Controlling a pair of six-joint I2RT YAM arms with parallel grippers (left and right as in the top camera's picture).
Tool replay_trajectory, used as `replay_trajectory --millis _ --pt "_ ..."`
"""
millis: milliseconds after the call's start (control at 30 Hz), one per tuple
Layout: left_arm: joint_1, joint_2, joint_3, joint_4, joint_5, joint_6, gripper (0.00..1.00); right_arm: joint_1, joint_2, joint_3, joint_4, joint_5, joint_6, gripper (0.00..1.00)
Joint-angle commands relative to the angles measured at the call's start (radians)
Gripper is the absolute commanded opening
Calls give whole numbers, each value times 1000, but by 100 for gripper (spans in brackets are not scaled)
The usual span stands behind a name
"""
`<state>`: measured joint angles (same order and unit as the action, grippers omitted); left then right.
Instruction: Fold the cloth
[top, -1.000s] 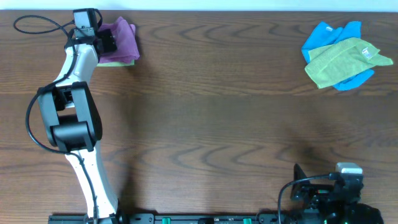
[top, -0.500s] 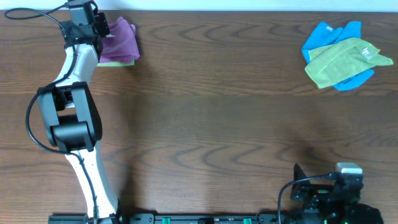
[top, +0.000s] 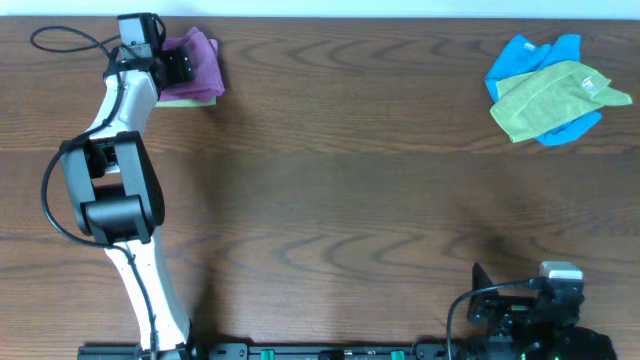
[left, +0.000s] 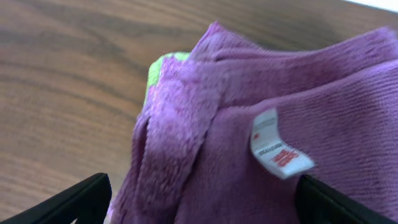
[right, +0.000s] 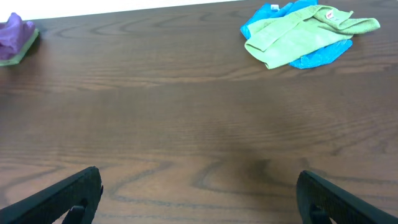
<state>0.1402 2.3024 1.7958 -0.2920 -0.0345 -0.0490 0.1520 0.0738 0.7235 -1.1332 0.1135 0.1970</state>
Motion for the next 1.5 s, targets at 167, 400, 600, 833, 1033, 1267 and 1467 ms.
replay_trajectory --millis 167,400,600,833,1033,1267,1467 --pt "5 -14 14 -50 -296 -5 95 -9 -3 -2 0 11 -11 99" --pt "10 -14 14 -1 -448 28 95 -9 -3 -2 0 11 -11 99" --pt "12 -14 14 141 -463 95 95 -9 -3 -2 0 11 -11 99" --pt "12 -14 14 269 -463 117 95 -9 -3 -2 0 11 -11 99" --pt "7 -14 14 283 -370 117 95 -9 -3 -2 0 11 -11 99" --pt "-12 -14 15 230 -117 79 95 -9 -3 -2 0 11 -11 99" --pt "-5 -14 14 80 -174 42 95 -9 -3 -2 0 11 -11 99"
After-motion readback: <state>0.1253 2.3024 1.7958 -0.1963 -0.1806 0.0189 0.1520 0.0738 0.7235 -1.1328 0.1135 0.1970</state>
